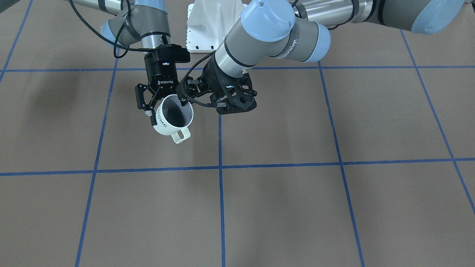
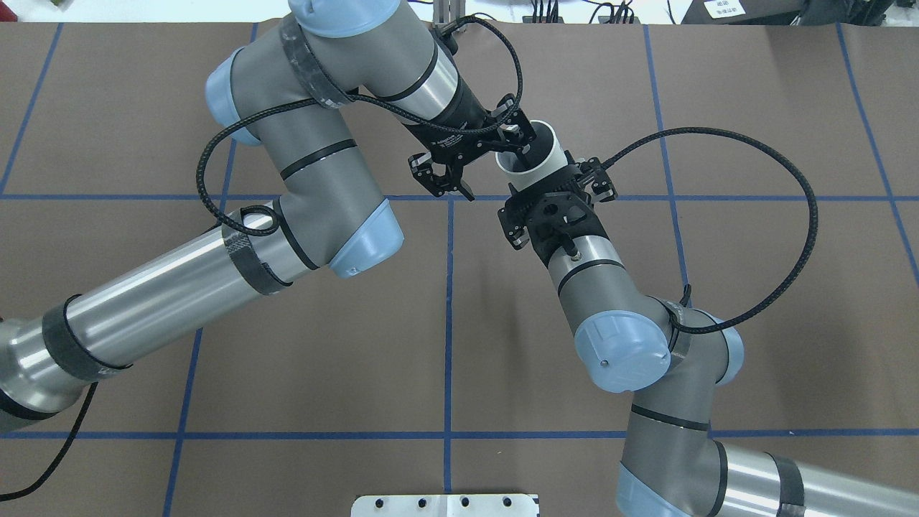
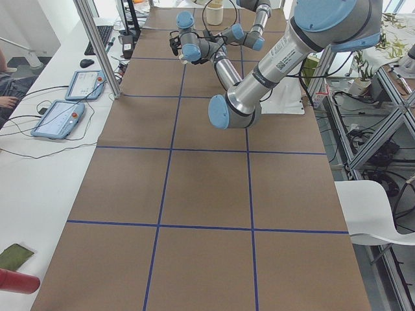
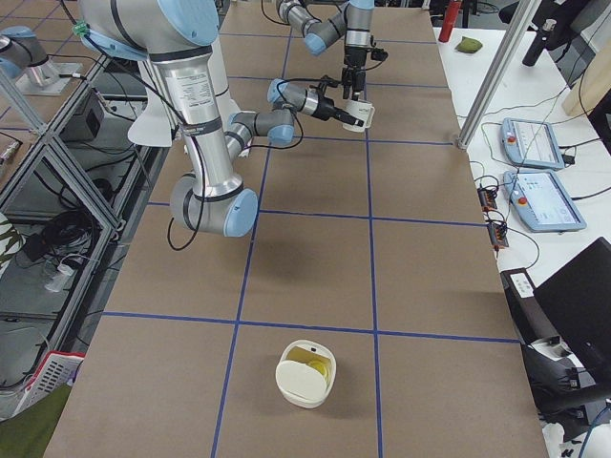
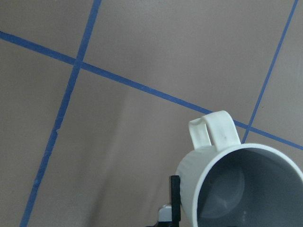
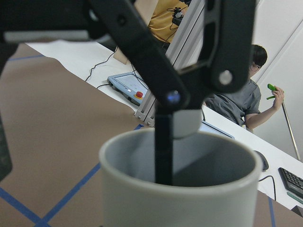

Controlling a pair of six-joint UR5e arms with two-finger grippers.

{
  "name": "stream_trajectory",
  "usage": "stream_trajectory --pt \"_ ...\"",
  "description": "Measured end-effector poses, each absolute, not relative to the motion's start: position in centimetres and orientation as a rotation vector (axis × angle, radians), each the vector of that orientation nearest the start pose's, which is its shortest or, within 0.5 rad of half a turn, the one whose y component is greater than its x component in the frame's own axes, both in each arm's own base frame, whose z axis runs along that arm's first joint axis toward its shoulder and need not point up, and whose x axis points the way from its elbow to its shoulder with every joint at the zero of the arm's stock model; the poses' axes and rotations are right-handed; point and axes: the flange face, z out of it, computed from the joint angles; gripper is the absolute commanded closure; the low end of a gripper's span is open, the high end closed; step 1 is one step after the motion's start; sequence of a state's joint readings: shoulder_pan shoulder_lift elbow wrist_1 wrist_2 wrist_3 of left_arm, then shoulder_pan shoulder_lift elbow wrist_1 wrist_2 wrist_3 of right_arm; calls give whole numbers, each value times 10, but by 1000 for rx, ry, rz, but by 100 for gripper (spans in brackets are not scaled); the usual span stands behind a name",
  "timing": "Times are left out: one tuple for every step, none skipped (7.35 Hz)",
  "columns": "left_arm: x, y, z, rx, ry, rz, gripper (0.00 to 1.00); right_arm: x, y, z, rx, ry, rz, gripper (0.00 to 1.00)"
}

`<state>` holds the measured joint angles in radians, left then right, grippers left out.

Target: Left arm hands cup to right arm to dump lemon

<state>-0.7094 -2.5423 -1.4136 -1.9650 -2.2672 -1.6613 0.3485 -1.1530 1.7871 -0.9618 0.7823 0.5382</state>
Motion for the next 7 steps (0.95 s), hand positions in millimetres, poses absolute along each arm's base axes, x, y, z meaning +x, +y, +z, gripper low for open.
stream_trajectory --pt "509 -529 52 -226 1279 -265 30 -482 -392 247 1259 -466 -89 84" --pt "511 -531 54 -227 1278 -267 44 -482 -392 247 1259 -466 -89 83" --pt "512 -531 54 -227 1278 -267 53 -482 -391 247 1259 -467 -89 83" --pt "512 -532 53 -228 1279 -268 57 -483 -391 247 1259 -467 -89 83" --pt "513 -532 52 -229 1279 -269 61 -483 -391 247 1259 -467 -89 83" --pt "514 -532 51 -230 1279 -269 62 -483 -391 247 1259 -467 -89 83" --pt "514 -533 50 -230 1280 -269 63 -483 -391 247 1259 -467 -89 83"
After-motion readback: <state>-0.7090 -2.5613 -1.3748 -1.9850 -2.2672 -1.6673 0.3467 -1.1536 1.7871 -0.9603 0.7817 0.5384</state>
